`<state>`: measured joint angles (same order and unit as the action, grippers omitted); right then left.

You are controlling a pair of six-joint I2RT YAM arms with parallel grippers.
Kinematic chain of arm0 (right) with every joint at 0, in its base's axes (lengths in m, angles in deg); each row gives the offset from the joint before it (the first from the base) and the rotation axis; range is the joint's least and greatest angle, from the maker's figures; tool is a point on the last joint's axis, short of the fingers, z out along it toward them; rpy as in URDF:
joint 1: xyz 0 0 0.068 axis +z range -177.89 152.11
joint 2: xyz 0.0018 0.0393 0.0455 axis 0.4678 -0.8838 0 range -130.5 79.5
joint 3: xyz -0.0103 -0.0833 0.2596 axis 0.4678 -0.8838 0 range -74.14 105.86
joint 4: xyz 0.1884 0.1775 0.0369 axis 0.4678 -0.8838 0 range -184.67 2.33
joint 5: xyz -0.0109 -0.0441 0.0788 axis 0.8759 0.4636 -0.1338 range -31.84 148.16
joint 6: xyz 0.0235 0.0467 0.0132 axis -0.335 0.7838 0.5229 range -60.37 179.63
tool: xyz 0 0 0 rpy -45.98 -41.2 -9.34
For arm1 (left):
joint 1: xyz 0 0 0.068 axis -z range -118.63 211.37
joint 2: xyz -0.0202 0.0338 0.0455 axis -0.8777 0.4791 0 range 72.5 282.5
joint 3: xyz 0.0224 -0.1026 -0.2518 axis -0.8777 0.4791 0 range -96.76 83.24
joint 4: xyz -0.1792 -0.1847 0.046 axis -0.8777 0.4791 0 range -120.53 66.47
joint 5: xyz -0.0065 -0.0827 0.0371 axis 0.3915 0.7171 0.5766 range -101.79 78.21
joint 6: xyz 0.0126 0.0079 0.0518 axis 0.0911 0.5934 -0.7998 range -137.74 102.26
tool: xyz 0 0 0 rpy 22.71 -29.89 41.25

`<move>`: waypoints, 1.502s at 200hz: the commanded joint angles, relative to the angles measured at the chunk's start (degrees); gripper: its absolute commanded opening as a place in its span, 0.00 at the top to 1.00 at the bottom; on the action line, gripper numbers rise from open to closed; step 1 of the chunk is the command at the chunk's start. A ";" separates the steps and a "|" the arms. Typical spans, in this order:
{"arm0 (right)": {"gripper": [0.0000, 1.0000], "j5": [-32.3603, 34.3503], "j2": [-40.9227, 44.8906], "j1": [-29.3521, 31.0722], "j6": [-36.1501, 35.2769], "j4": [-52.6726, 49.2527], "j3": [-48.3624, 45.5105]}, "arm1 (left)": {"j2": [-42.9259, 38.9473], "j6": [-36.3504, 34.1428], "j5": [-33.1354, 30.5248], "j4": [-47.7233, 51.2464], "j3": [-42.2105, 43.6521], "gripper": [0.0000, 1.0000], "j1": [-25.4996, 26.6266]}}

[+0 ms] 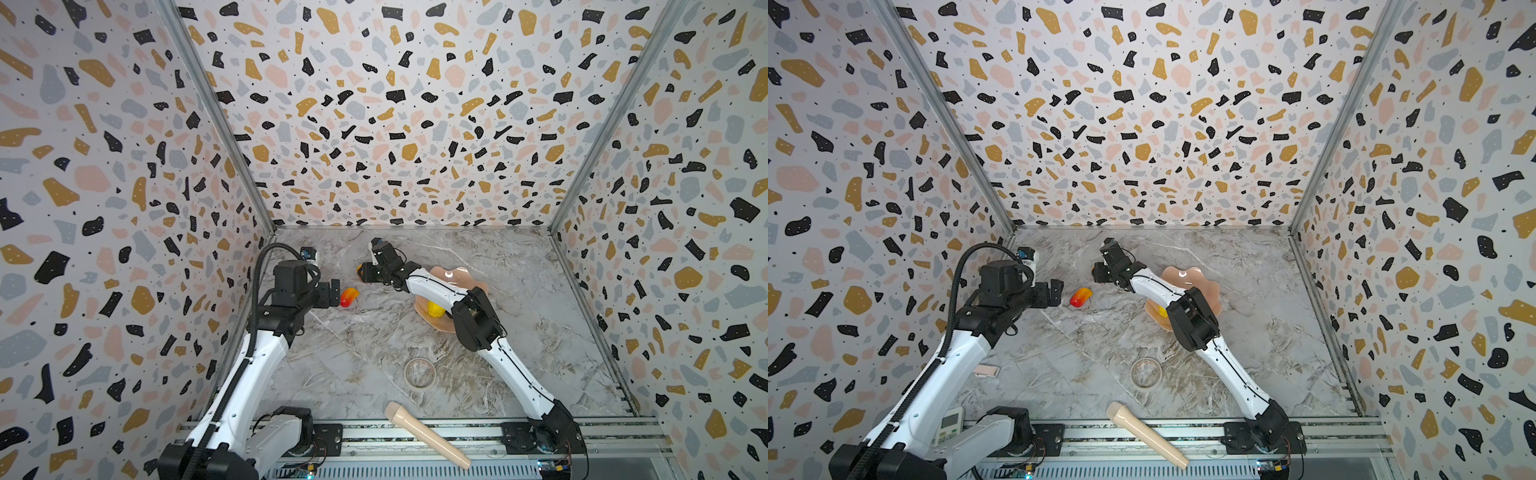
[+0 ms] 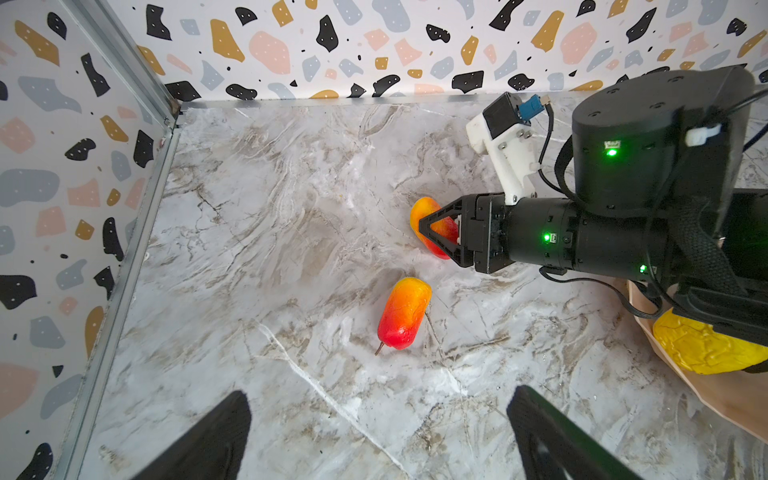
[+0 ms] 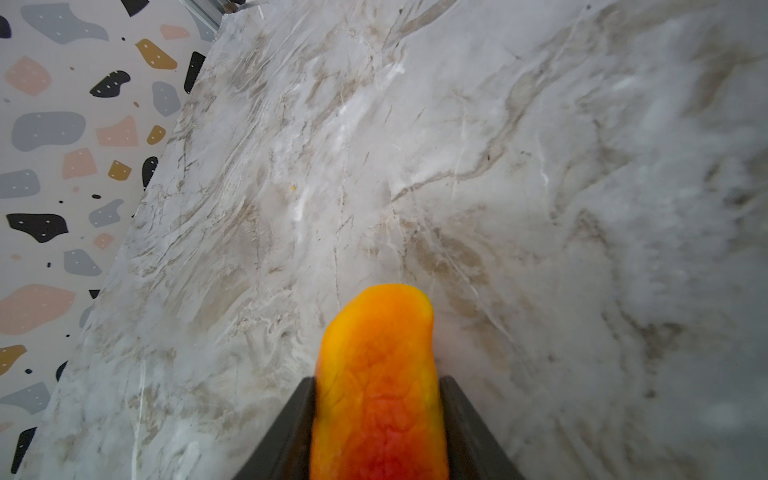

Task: Place and organize the fake fruits in the fruit bowl
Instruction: 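Carry the mango with the right gripper into the peach bowl and release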

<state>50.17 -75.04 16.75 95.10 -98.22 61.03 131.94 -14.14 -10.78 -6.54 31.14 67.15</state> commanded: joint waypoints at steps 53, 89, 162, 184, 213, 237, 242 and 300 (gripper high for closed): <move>0.83 -3.22 19.87 -1.14 -11.38 3.98 -15.03 | -1.26 -0.80 -0.40 -1.31 0.54 0.00 -0.33; 0.97 -9.90 34.80 -5.72 -21.70 6.14 -30.80 | -1.19 -0.78 -0.45 -1.30 0.50 0.01 -0.33; 1.00 -6.20 70.00 -20.42 -54.24 18.20 -73.00 | -0.25 -0.79 -0.01 -1.22 0.07 0.00 -0.33; 1.00 -6.82 76.48 -22.53 -68.61 24.45 -82.94 | -0.12 -0.81 0.29 -1.16 -0.11 0.00 -0.33; 1.00 -20.42 74.56 -30.01 -79.28 12.16 -78.43 | -0.27 -0.79 0.57 -1.31 -0.11 0.00 -0.33; 1.00 -18.67 72.06 -30.60 -85.85 8.00 -76.25 | -0.46 -0.83 0.65 -1.30 -0.02 0.00 -0.33; 1.00 -18.33 71.22 -30.79 -86.91 6.84 -75.44 | -0.53 -0.79 0.65 -1.32 -0.02 0.01 -0.33; 1.00 -18.49 59.57 -31.64 -104.70 -12.62 -63.98 | -0.89 -0.90 0.50 -1.36 0.14 0.00 -0.33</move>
<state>32.53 -12.97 -14.55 1.05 -98.98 -6.98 131.75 -14.14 -10.73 -6.54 31.14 67.15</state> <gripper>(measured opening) 0.450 0.995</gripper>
